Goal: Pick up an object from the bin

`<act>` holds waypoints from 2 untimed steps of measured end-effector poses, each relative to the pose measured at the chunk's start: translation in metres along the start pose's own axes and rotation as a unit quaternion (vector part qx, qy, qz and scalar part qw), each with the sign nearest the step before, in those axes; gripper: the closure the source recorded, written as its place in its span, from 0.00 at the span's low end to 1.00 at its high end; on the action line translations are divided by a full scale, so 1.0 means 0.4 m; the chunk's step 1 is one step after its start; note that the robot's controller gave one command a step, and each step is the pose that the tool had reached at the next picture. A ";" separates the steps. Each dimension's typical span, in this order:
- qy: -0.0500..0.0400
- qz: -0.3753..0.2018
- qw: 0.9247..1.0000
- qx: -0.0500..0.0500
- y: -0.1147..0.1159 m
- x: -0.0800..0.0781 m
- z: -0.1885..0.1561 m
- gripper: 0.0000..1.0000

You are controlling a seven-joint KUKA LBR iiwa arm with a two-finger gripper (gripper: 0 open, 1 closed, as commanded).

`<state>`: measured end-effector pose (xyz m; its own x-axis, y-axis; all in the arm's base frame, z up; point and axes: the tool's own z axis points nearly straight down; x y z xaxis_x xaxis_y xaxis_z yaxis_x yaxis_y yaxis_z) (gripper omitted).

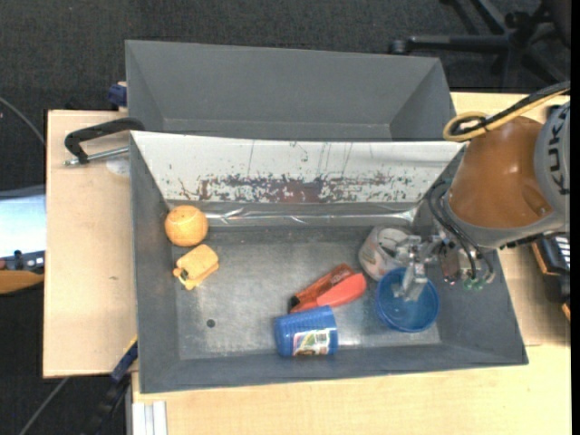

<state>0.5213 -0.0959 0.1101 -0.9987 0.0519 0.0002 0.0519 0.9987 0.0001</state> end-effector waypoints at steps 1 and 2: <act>-0.008 0.000 1.000 0.000 0.013 -0.015 -0.062 1.00; 0.002 -0.008 1.000 -0.001 0.026 0.012 -0.137 1.00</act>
Offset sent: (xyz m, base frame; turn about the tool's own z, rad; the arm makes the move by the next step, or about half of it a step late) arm -0.0077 0.0144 0.1032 -0.0297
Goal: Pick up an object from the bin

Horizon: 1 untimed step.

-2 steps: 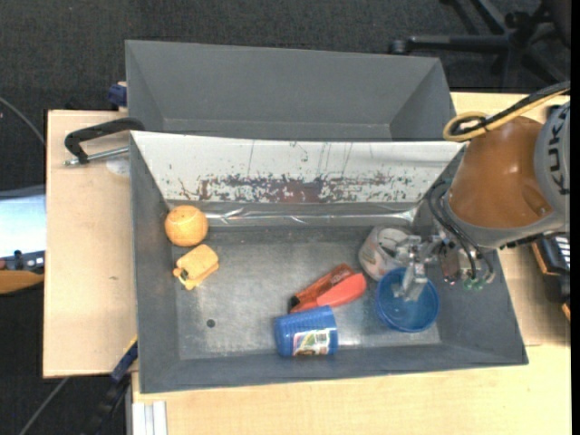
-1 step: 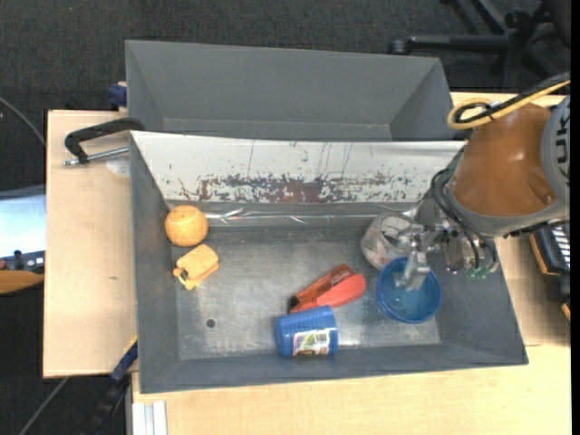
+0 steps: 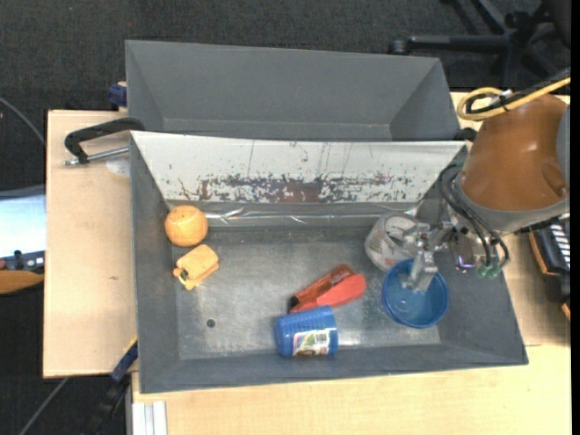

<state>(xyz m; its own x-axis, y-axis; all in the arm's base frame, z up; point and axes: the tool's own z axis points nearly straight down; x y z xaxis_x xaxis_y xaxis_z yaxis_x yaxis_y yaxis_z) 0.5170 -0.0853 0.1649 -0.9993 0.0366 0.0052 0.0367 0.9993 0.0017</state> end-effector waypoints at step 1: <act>-0.013 -0.011 1.000 0.001 -0.017 -0.010 -0.141 1.00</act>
Offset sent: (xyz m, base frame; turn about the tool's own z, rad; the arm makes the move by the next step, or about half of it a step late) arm -0.0194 0.0207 0.0983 -0.0237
